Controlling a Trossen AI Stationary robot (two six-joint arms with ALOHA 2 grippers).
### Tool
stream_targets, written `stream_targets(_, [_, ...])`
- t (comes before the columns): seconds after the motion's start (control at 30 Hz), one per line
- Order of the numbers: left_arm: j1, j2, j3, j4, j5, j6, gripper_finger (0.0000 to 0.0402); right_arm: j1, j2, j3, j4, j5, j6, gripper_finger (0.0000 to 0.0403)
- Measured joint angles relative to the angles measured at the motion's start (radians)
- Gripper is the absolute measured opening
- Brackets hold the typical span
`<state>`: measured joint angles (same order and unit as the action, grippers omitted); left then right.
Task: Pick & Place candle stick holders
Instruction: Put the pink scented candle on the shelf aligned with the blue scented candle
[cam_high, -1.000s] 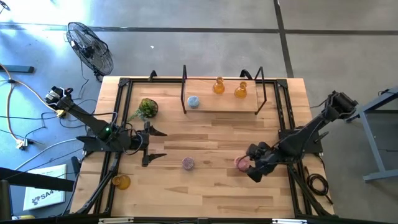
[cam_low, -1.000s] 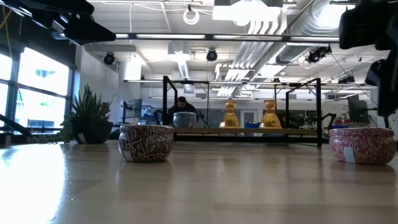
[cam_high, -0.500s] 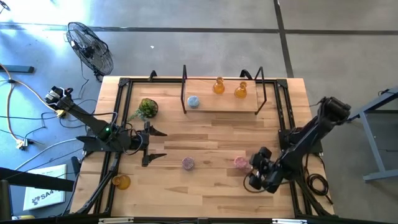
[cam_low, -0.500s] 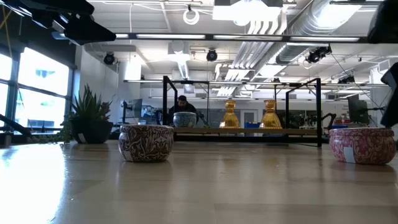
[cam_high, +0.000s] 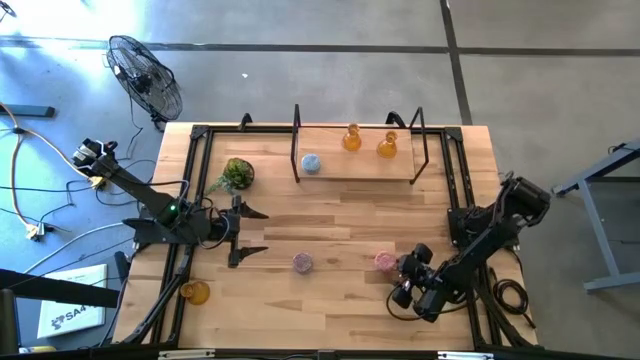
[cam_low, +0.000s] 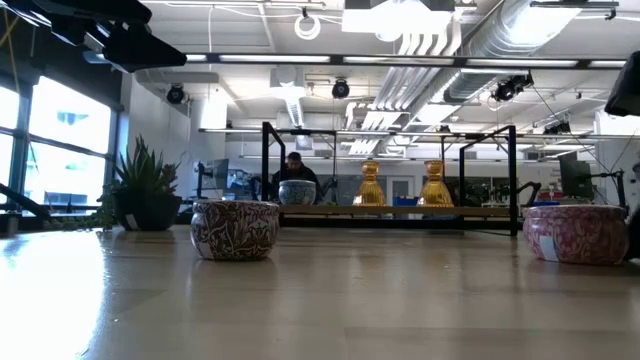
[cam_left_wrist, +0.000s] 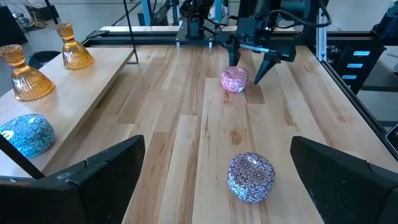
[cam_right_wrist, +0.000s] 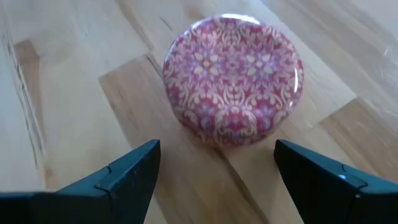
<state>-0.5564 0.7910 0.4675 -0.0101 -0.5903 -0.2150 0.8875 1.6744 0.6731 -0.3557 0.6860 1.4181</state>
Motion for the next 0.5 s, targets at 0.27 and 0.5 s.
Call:
stream_targets(0.27, [0.000,0.000,0.000,0.000,-0.001,0.000,0.0397,-0.001,0.041,0.000,0.060,0.086,-0.003,0.0311])
stream_targets(0.5, [0.000,0.000,0.000,0.000,-0.001,0.000,0.0397,-0.006,0.056,-0.001,0.074,0.177,-0.006,0.0311])
